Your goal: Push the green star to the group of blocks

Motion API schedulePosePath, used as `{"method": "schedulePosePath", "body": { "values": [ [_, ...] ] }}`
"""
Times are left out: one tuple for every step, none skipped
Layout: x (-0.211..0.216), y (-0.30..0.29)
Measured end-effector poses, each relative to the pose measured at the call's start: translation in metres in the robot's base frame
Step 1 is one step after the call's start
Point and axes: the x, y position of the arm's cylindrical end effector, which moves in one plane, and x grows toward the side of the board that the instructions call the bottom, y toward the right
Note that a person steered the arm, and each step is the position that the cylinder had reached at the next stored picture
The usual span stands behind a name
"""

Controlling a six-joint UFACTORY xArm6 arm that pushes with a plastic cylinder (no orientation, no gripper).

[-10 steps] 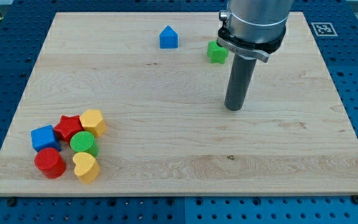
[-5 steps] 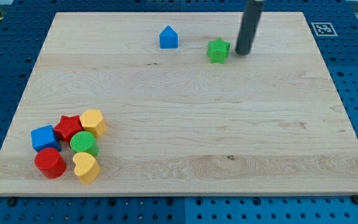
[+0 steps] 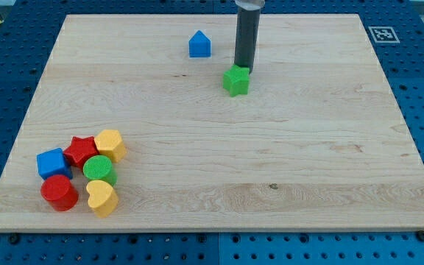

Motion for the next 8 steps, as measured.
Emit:
{"method": "schedulePosePath", "body": {
  "values": [
    [0.023, 0.000],
    [0.044, 0.000],
    [0.050, -0.002],
    [0.061, -0.007],
    [0.071, -0.016],
    [0.074, -0.030],
    [0.077, -0.047],
    [0.077, -0.062]
  ]
}}
